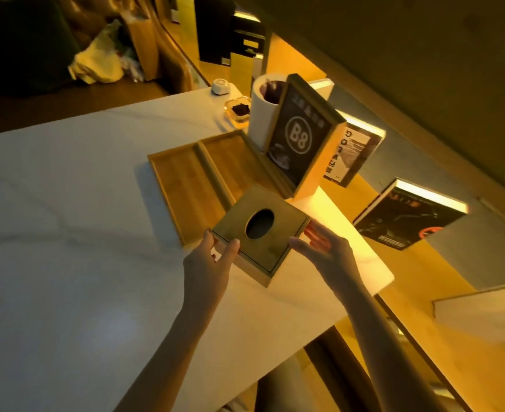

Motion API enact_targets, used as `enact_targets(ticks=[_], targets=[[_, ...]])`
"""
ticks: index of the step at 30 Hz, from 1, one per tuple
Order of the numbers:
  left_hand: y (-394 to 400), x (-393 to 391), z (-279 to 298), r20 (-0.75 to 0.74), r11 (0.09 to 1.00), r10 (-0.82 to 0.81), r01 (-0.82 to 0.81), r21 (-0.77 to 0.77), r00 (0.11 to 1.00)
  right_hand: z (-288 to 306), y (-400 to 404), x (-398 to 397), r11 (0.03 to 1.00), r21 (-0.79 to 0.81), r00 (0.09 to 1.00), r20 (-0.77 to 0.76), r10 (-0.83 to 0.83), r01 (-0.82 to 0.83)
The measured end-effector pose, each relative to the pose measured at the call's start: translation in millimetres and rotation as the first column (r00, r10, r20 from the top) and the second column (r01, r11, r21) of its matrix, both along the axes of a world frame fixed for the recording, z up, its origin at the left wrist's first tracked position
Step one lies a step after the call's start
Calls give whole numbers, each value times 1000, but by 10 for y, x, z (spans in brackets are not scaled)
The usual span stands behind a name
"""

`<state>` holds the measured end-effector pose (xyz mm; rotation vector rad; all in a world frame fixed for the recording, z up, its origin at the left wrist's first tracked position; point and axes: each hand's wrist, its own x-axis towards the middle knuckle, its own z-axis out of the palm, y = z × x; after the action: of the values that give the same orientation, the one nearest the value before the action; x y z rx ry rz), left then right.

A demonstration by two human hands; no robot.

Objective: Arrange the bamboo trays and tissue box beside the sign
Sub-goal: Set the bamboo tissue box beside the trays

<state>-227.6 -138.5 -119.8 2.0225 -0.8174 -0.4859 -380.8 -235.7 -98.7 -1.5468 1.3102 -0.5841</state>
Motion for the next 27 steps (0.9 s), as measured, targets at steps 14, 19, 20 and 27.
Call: enact_targets(ticks=[14, 19, 20, 27], targets=[[-325, -371, -300, -53, 984, -147, 152, 98, 988, -387, -111, -444, 978, 161, 989, 45, -140, 131], [-335, -404, -385, -55, 978, -154, 160, 137, 987, -512, -134, -483, 973, 193, 985, 90, -147, 128], [-334, -411, -400, -59, 977, -153, 160, 143, 986, -534, -138, -492, 973, 194, 985, 94, -142, 121], [-308, -464, -443, -73, 972, -151, 162, 171, 986, -640, -153, -541, 974, 201, 983, 126, -135, 108]])
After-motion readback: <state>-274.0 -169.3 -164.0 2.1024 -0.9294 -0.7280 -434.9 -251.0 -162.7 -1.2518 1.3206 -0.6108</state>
